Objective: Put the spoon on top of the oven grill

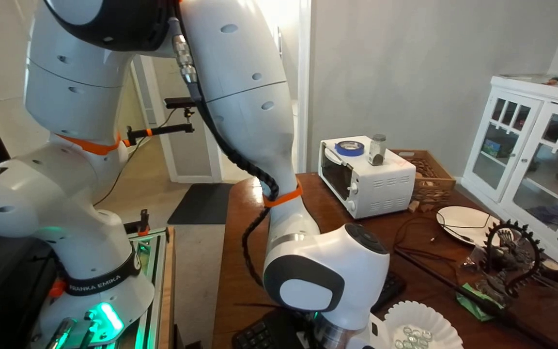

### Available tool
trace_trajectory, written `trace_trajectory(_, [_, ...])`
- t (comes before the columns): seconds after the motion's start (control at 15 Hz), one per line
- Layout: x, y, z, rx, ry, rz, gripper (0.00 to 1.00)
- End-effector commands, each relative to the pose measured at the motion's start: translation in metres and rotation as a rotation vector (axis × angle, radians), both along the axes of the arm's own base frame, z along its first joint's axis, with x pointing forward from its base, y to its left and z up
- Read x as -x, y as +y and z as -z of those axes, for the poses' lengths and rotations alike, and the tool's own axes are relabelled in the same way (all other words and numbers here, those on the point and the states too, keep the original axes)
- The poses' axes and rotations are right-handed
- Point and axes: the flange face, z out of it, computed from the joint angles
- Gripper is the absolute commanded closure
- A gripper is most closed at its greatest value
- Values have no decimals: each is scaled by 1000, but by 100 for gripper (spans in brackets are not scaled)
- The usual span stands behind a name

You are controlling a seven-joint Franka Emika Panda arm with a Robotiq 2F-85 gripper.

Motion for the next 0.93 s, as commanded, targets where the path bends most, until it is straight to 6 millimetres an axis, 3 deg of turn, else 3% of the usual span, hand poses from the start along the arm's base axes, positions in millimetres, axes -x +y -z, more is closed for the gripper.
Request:
trace_trajectory(0.0, [-1, -2, 11, 14, 9, 15, 0])
trace_trajectory(0.53, [-7, 18, 16, 37, 33, -61, 0])
trace_trajectory(0.87, [-12, 43, 26, 41, 70, -155, 0])
